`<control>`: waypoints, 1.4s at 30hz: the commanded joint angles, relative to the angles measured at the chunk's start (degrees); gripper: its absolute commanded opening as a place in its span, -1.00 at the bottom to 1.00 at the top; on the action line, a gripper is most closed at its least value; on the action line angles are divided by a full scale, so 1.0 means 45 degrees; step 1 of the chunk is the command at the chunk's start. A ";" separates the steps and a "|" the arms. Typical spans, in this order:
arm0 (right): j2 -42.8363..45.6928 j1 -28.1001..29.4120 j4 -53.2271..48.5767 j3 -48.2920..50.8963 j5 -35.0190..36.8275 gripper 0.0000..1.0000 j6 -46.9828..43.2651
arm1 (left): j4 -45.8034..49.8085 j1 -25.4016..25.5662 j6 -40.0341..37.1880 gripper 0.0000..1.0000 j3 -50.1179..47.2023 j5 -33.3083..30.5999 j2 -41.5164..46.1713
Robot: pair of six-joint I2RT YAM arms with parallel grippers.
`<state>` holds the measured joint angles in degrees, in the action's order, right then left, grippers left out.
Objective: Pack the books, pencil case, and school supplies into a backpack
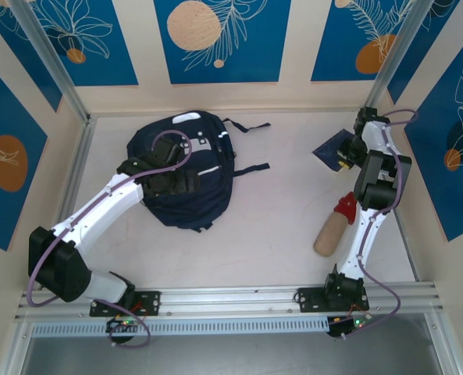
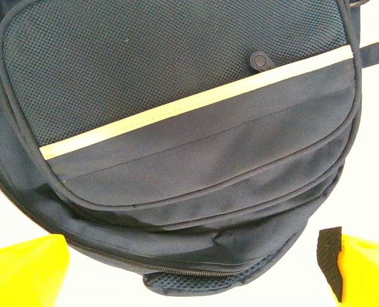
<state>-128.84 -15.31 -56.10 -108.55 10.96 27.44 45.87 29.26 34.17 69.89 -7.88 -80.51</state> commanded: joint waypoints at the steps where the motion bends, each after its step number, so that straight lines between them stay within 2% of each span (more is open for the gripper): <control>1: 0.0916 0.0207 -0.0007 0.0392 -0.0795 -0.90 0.0151 | 0.0237 -0.0154 0.0100 1.00 -0.0081 0.0223 0.0336; 6: 0.1746 0.0689 0.0361 0.1531 -0.2192 -1.00 0.0186 | 0.0064 -0.0164 0.0230 1.00 -0.0216 0.0483 0.0434; 12: 0.3298 0.1944 0.1029 0.3808 -0.3997 -1.00 0.0566 | -0.0309 -0.0158 0.0404 1.00 -0.0311 0.1147 0.0387; 20: 0.6609 0.4416 0.1906 0.7821 -0.4443 -1.00 0.1687 | -0.0804 -0.0117 0.0472 1.00 -0.0339 0.2059 0.0235; 26: 0.9145 0.6204 0.1368 1.0319 -0.4020 -1.00 0.2413 | -0.1407 0.0179 0.0701 1.00 -0.0353 0.2962 -0.0140; 29: 0.9889 0.7037 0.1437 1.1512 -0.5459 -1.00 0.2258 | -0.1831 0.0485 0.0907 1.00 -0.0368 0.3353 -0.0467; 32: 1.0460 0.7857 0.1308 1.2203 -0.6206 -1.00 0.2184 | -0.2234 0.0958 0.1169 1.00 -0.0327 0.3642 -0.0857; 36: 1.1440 0.8237 0.0718 1.2424 -0.5788 -0.99 0.2032 | -0.2448 0.1677 0.1283 1.00 -0.0055 0.3743 -0.1442; 38: 1.1952 0.8225 0.0395 1.2329 -0.4926 -0.75 0.2072 | -0.2497 0.1977 0.1187 1.00 0.0257 0.3801 -0.1852; 41: 1.2435 0.8134 0.0231 1.2139 -0.3414 -0.18 0.2449 | -0.2536 0.2376 0.1074 1.00 0.0831 0.3864 -0.2520; 42: 1.2501 0.8100 0.0205 1.2095 -0.2962 -0.08 0.2672 | -0.2556 0.2535 0.1012 1.00 0.1008 0.3913 -0.2770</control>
<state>-74.13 21.56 -52.53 -52.88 -8.62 37.52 35.66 39.31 38.92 71.05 8.10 -90.85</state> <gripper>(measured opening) 0.422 0.999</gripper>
